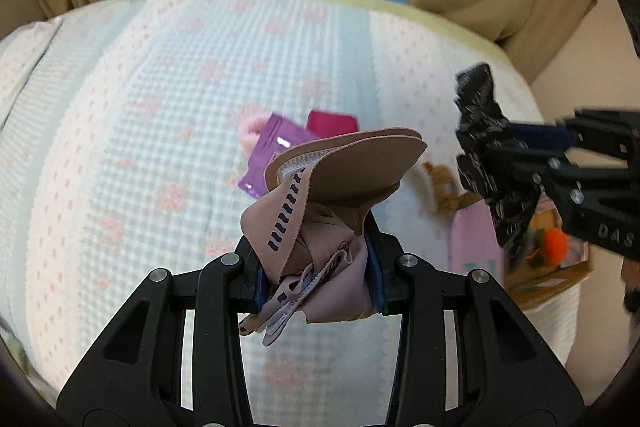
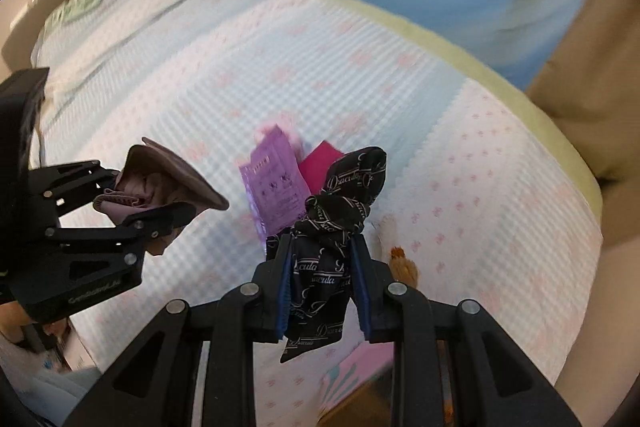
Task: Organize soft objects
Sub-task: 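Carry the beige fabric and black cloth over the box and release them inside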
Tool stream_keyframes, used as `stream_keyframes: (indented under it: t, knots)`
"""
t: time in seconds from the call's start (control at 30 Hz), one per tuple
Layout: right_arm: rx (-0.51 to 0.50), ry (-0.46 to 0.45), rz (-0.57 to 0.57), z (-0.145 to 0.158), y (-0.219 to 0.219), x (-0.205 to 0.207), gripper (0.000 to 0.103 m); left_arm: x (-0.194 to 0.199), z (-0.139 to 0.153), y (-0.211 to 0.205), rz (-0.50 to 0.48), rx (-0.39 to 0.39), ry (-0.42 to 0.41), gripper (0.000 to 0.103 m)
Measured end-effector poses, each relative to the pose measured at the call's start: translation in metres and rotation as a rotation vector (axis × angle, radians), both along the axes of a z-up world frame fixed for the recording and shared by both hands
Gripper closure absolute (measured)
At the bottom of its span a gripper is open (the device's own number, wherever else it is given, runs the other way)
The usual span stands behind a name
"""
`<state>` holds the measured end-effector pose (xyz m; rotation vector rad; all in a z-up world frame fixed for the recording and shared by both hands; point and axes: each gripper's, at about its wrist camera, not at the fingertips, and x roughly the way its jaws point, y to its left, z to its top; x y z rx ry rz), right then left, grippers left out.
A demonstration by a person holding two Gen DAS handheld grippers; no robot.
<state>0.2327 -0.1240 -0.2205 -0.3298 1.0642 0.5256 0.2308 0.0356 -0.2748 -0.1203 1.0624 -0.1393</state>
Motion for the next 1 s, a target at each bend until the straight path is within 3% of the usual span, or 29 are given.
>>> stream_keyframes:
  t: [0.3,0.53,0.77,1.0]
  knots:
    - [0.083,-0.061,-0.210,0.077,-0.066,-0.075,0.078,-0.040,0.081,-0.032,0.009,-0.035,-0.078,0.069]
    - [0.108,-0.105,-0.332,0.116,-0.135,-0.124,0.078,-0.072,0.128,-0.089,-0.066,-0.029,-0.153,0.069]
    - [0.081,-0.114,-0.440,0.131,-0.200,-0.157,0.078,-0.081,0.149,-0.162,-0.152,-0.064,-0.147,0.069]
    - [0.087,-0.080,-0.537,0.121,-0.249,-0.169,0.078,-0.081,0.133,-0.227,-0.243,-0.075,-0.073,0.069]
